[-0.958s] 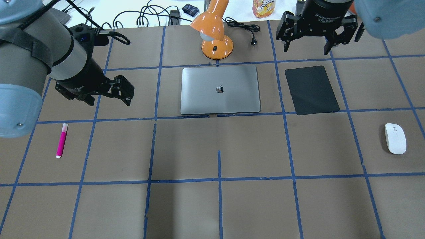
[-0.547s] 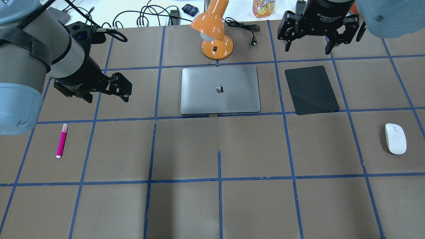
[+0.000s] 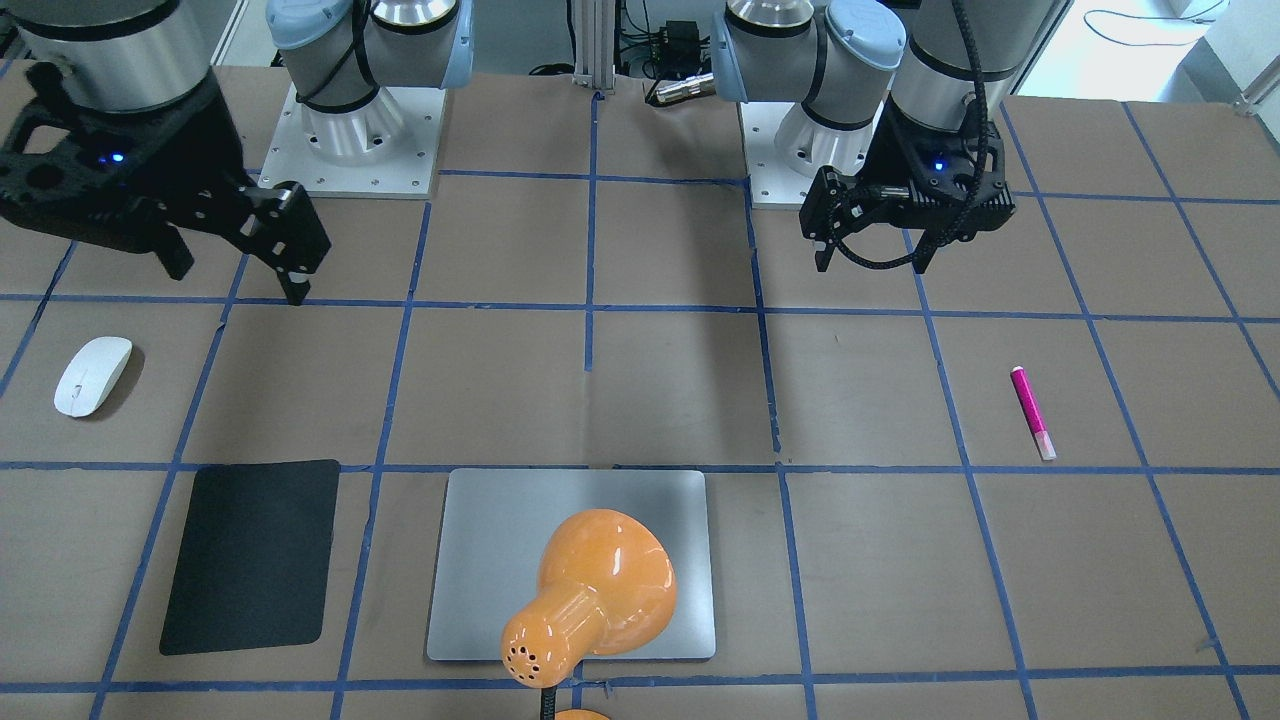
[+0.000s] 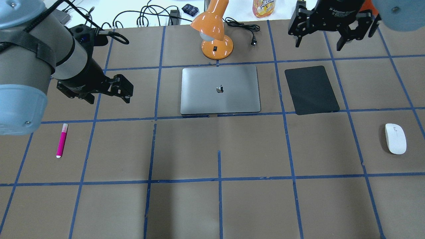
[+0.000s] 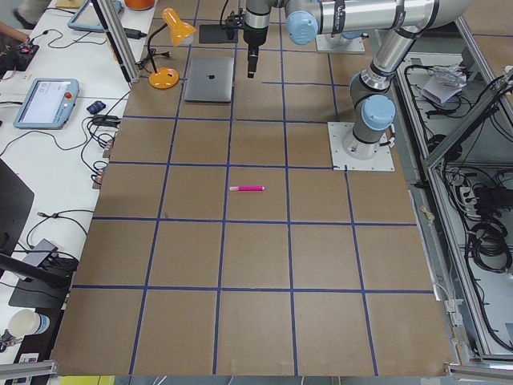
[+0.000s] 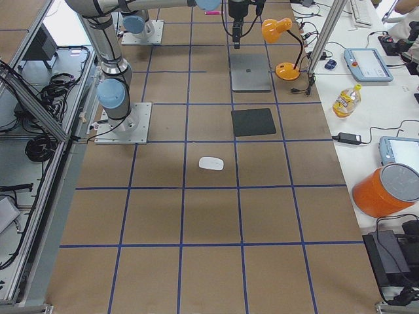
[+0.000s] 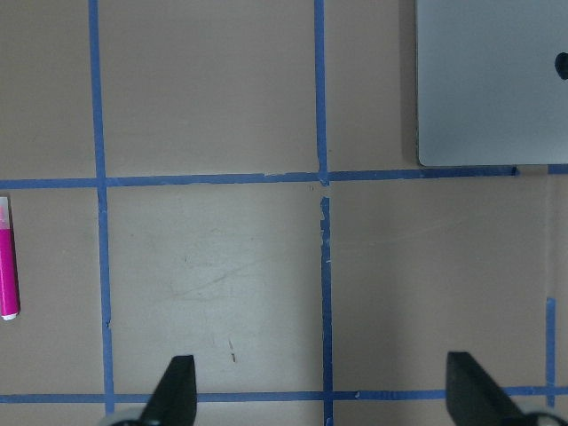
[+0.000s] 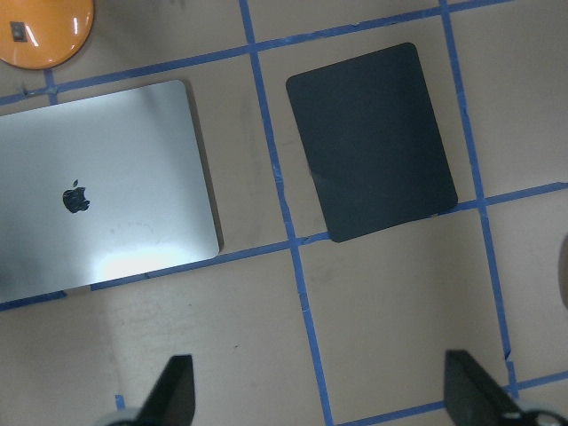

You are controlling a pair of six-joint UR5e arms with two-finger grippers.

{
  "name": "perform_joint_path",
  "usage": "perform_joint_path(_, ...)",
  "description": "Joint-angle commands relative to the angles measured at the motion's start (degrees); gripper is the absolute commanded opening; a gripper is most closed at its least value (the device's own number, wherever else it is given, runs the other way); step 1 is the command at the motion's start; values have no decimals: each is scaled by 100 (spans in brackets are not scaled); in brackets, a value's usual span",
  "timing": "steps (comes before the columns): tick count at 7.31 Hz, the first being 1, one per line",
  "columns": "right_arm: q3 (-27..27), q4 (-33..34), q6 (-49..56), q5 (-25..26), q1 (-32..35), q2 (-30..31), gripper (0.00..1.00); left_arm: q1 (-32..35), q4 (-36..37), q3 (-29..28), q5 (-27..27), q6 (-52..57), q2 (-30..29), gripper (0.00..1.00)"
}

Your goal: Place pen and mouse around notebook

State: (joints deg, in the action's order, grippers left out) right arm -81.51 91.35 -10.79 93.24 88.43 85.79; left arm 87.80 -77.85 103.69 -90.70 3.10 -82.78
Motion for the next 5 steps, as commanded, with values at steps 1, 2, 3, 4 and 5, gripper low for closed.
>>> perform_joint_path(1,-31,-126,1656,10,-1347,-9,100,0,-2,2,0,-2,7,100)
perform_joint_path(2,-110,-135,2573,10,-2016,-53,100,0,-11,11,0,-2,7,100)
perform_joint_path(3,-555,31,3208,-7,-2597,-114,100,0,-2,11,0,-11,24,100)
perform_joint_path(4,-1116,607,3441,-8,-3125,-71,100,0,-2,2,-9,-11,25,100)
perform_joint_path(5,-1722,1265,4000,-77,-3400,-132,100,-26,-19,63,-17,-11,-10,100)
